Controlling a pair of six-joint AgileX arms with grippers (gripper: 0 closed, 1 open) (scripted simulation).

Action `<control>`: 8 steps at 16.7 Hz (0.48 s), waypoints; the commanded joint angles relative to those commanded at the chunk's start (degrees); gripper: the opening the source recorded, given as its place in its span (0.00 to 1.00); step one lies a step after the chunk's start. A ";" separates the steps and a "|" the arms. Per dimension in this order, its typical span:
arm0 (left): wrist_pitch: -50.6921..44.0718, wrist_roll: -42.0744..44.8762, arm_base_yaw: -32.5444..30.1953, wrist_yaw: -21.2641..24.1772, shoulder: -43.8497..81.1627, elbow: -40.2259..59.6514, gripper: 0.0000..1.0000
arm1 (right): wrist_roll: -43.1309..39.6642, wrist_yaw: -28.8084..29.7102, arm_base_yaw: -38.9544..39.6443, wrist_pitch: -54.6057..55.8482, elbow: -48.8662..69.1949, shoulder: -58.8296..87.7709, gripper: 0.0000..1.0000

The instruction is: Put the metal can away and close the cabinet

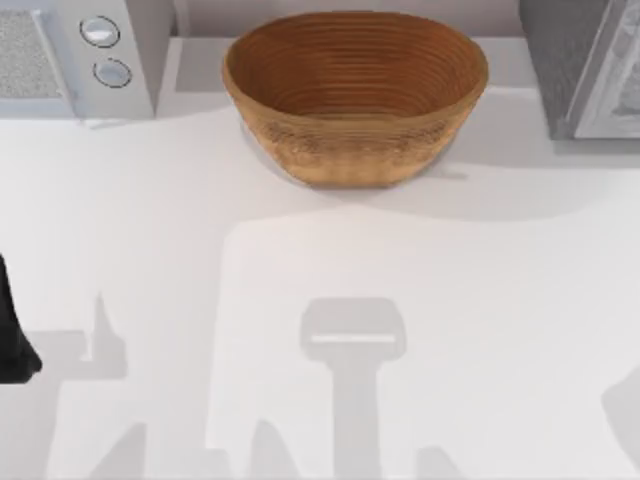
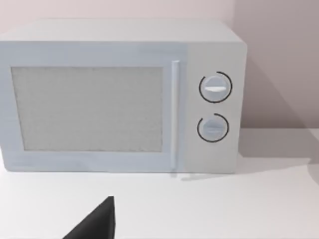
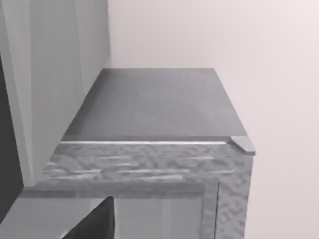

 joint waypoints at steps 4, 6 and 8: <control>0.00 0.00 0.00 0.00 0.00 0.00 1.00 | 0.30 6.66 6.51 -0.55 0.53 0.46 1.00; 0.00 0.00 0.00 0.00 0.00 0.00 1.00 | 0.47 12.26 12.15 -0.94 0.90 0.73 1.00; 0.00 0.00 0.00 0.00 0.00 0.00 1.00 | 0.59 18.98 18.88 -1.33 1.26 0.89 1.00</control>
